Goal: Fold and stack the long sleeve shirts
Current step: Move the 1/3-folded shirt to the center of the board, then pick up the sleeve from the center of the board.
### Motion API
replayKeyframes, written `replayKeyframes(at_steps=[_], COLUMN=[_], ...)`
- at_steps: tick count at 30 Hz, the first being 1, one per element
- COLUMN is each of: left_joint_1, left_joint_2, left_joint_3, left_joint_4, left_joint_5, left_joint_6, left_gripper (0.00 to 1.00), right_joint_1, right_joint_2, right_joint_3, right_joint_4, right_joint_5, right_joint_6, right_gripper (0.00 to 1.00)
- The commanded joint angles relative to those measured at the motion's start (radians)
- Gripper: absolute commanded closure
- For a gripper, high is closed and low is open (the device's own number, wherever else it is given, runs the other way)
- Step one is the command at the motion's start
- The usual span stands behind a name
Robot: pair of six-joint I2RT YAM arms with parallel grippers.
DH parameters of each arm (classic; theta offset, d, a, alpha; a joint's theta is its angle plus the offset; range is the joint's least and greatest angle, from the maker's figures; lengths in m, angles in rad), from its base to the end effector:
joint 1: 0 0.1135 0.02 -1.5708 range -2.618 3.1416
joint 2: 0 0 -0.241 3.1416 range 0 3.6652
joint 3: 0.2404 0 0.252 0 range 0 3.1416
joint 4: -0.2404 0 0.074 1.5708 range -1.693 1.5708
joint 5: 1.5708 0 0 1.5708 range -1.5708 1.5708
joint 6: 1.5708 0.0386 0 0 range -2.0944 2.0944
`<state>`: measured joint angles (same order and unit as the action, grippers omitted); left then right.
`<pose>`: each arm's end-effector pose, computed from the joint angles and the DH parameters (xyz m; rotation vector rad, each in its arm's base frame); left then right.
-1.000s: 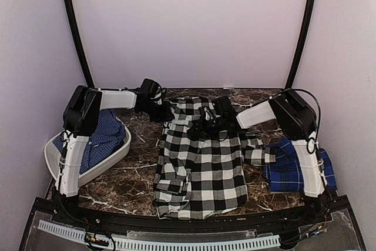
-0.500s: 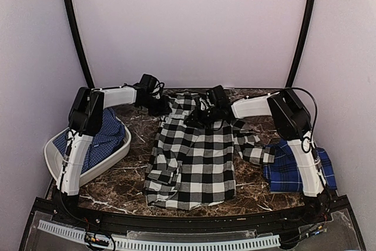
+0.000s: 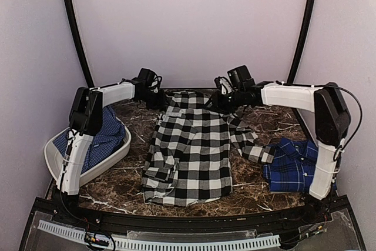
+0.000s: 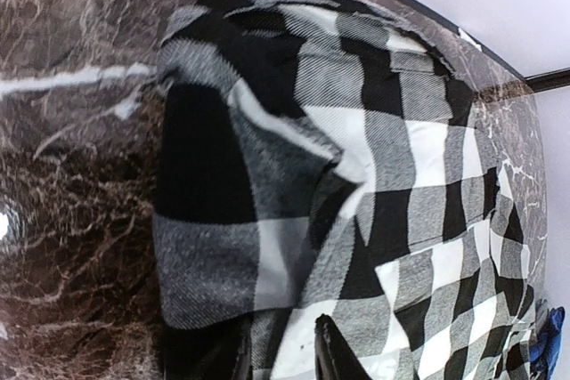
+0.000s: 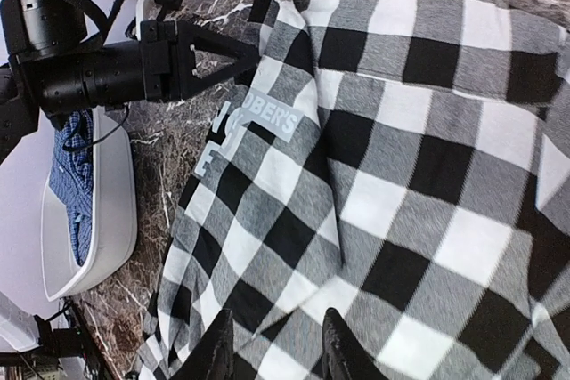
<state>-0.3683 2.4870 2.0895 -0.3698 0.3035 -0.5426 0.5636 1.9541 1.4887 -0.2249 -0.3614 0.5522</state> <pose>0.4995 -0.2051 0.1439 -0.0543 2.4366 -0.7885 0.3652 0.2470 0.2107 -0.2201 2.3975 0.9700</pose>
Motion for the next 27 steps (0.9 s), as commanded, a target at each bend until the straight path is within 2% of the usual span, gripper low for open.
replayKeyframes(at_steps=[1,11,16,23,27], left_joint_1=[0.001,-0.058,-0.101,-0.147,-0.172], left_joint_2=[-0.058,-0.163,-0.242,-0.362,-0.424], left_joint_3=[0.051,0.051,-0.006,-0.125,-0.186], left_joint_4=[-0.011,-0.014,-0.016,-0.001,0.007], left_joint_5=[0.019,0.088,0.114,0.146,0.145], left_joint_6=[0.033,0.066,0.069,0.061,0.055], left_gripper=[0.74,0.65,0.65,0.65,0.65], right_joint_1=[-0.018,-0.026,-0.027,-0.057,-0.111], right_joint_2=[-0.172,-0.545,-0.708,-0.844,-0.903], right_joint_3=[-0.183,-0.507,-0.642,-0.782,-0.857], right_joint_4=[-0.054,-0.186,-0.256,-0.271,-0.242], right_joint_5=[0.154,0.402,0.501,0.529,0.489], right_joint_6=[-0.049,0.014,0.089,0.167,0.180], right_gripper=[0.65,0.55,0.50,0.46,0.42])
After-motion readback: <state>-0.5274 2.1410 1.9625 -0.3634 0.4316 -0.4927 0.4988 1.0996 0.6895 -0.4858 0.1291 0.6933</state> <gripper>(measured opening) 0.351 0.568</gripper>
